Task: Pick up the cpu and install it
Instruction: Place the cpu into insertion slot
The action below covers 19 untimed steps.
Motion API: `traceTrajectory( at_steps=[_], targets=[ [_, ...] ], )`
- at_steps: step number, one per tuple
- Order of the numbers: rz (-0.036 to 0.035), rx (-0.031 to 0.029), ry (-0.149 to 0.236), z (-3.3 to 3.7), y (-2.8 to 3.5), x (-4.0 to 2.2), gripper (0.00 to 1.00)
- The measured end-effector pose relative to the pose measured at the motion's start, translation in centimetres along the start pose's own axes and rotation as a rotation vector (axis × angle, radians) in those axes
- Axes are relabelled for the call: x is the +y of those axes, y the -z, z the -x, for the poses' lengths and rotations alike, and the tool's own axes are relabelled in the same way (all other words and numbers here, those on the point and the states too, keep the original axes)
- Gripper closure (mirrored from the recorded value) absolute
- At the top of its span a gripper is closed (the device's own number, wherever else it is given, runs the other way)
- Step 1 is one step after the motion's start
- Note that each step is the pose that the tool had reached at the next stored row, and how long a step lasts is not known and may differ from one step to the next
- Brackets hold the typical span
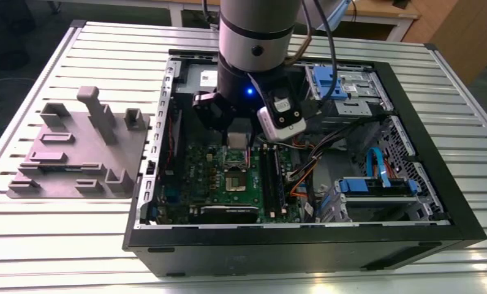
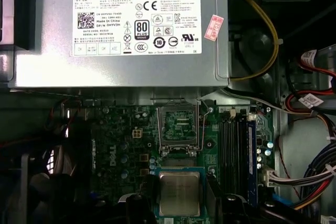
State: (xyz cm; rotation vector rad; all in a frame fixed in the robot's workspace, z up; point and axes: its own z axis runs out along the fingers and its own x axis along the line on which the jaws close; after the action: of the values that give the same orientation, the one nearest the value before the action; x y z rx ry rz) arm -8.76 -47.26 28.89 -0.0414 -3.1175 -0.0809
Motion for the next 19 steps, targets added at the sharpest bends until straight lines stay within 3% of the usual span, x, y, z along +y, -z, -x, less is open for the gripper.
traceTrajectory(
  at_steps=[19],
  targets=[
    [0.0001, -0.0001, 0.000, 0.17, -0.22, -0.04, 0.53]
  ],
)
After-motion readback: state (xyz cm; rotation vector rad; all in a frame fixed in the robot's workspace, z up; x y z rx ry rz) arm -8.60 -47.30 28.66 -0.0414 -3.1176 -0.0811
